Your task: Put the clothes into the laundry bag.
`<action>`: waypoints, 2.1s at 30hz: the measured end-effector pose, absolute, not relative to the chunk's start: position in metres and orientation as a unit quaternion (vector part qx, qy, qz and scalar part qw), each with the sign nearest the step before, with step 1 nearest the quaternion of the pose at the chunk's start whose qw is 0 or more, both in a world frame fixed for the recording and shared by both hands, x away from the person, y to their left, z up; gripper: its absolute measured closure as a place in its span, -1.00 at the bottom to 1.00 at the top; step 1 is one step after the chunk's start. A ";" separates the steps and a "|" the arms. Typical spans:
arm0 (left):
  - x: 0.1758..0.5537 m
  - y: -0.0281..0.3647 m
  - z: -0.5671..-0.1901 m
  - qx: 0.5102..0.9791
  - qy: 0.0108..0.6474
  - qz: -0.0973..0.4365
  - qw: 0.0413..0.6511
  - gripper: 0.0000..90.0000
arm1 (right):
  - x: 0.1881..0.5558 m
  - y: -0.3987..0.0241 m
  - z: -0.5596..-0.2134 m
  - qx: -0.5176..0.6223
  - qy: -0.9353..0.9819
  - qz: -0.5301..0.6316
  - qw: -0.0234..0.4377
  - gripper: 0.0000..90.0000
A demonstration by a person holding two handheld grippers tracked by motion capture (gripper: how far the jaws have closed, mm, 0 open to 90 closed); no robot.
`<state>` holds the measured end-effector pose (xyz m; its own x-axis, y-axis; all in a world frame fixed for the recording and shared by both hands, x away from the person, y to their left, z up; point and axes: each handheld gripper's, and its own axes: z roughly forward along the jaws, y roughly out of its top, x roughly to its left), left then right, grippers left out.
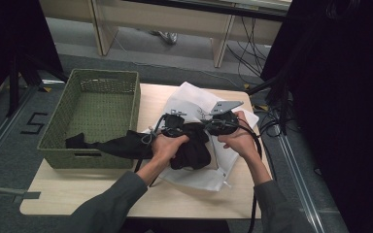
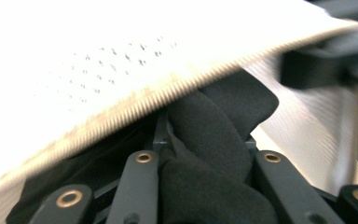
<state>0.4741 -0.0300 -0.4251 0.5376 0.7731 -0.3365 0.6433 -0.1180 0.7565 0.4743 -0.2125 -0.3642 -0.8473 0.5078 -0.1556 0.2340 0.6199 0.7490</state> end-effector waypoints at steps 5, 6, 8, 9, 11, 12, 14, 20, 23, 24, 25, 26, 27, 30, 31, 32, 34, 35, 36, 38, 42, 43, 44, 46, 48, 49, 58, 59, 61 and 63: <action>0.481 -0.044 -0.435 0.734 0.485 0.111 0.461 0.50 | 0.474 -0.213 -0.365 0.216 0.882 0.378 0.181 0.92; 0.483 -0.046 -0.439 0.737 0.483 0.115 0.458 0.50 | 0.475 -0.214 -0.366 0.221 0.881 0.378 0.179 0.92; 0.483 -0.045 -0.443 0.743 0.479 0.114 0.453 0.39 | 0.476 -0.217 -0.368 0.224 0.882 0.375 0.177 0.92; 0.483 -0.044 -0.445 0.743 0.478 0.120 0.453 0.32 | 0.477 -0.218 -0.369 0.219 0.882 0.377 0.177 0.92; 0.482 -0.043 -0.448 0.751 0.476 0.114 0.443 0.13 | 0.476 -0.218 -0.369 0.231 0.882 0.373 0.170 0.92; 0.481 -0.042 -0.449 0.763 0.467 0.112 0.433 0.06 | 0.476 -0.217 -0.370 0.227 0.883 0.373 0.171 0.92; 0.477 -0.042 -0.447 0.787 0.447 0.123 0.408 -0.13 | 0.476 -0.216 -0.370 0.220 0.885 0.372 0.172 0.92; 0.460 -0.028 -0.419 0.785 0.431 0.106 0.431 -0.45 | 0.476 -0.216 -0.370 0.218 0.885 0.374 0.172 0.92; 0.451 -0.010 -0.401 0.792 0.414 0.110 0.435 -0.49 | 0.475 -0.217 -0.370 0.225 0.884 0.374 0.167 0.92; 0.443 0.013 -0.383 0.789 0.409 0.120 0.443 -0.50 | 0.476 -0.217 -0.370 0.217 0.884 0.376 0.171 0.92; 0.443 0.013 -0.383 0.789 0.409 0.120 0.443 -0.49 | 0.476 -0.217 -0.370 0.217 0.884 0.376 0.171 0.92; 0.440 0.026 -0.376 0.788 0.407 0.119 0.446 -0.49 | 0.476 -0.217 -0.370 0.220 0.885 0.375 0.168 0.92; 0.436 0.044 -0.367 0.789 0.407 0.125 0.443 -0.49 | 0.476 -0.217 -0.370 0.220 0.884 0.375 0.170 0.92; 0.429 0.087 -0.356 0.798 0.412 0.141 0.417 -0.52 | 0.476 -0.216 -0.371 0.217 0.886 0.373 0.169 0.91; 0.427 0.098 -0.356 0.795 0.418 0.139 0.417 -0.52 | 0.476 -0.216 -0.371 0.220 0.886 0.372 0.168 0.91; 0.423 0.122 -0.358 0.789 0.434 0.141 0.412 -0.52 | 0.476 -0.216 -0.371 0.218 0.886 0.372 0.167 0.91; 0.421 0.135 -0.362 0.788 0.442 0.136 0.407 -0.52 | 0.475 -0.216 -0.371 0.223 0.886 0.370 0.167 0.91; 0.419 0.144 -0.367 0.782 0.452 0.131 0.409 -0.52 | 0.475 -0.216 -0.371 0.225 0.886 0.369 0.167 0.91; 0.418 0.149 -0.370 0.781 0.455 0.130 0.407 -0.52 | 0.476 -0.216 -0.371 0.223 0.887 0.368 0.165 0.91; 0.414 0.158 -0.382 0.785 0.458 0.120 0.399 -0.52 | 0.476 -0.216 -0.371 0.220 0.886 0.371 0.170 0.91; 0.410 0.156 -0.402 0.794 0.451 0.091 0.399 -0.34 | 0.476 -0.216 -0.372 0.219 0.887 0.369 0.168 0.91; 0.410 0.156 -0.402 0.794 0.451 0.091 0.399 -0.24 | 0.476 -0.216 -0.372 0.219 0.887 0.369 0.168 0.91; 0.410 0.155 -0.404 0.793 0.451 0.090 0.400 -0.24 | 0.476 -0.216 -0.372 0.221 0.887 0.368 0.168 0.91; 0.411 0.155 -0.406 0.791 0.447 0.096 0.406 0.19 | 0.475 -0.215 -0.373 0.221 0.886 0.370 0.173 0.91; 0.409 0.156 -0.404 0.791 0.445 0.107 0.406 0.45 | 0.475 -0.215 -0.373 0.222 0.885 0.372 0.169 0.91; 0.409 0.156 -0.404 0.791 0.445 0.107 0.406 0.55 | 0.475 -0.215 -0.373 0.222 0.885 0.372 0.169 0.91; 0.408 0.156 -0.398 0.807 0.424 0.113 0.396 0.98 | 0.476 -0.215 -0.372 0.218 0.888 0.369 0.167 0.91; 0.407 0.155 -0.398 0.803 0.427 0.115 0.399 0.98 | 0.475 -0.215 -0.373 0.222 0.885 0.371 0.170 0.91; 0.406 0.155 -0.394 0.802 0.420 0.123 0.406 0.98 | 0.475 -0.215 -0.373 0.222 0.885 0.372 0.170 0.91; 0.404 0.153 -0.389 0.786 0.425 0.114 0.434 0.99 | 0.476 -0.216 -0.372 0.219 0.886 0.371 0.173 0.91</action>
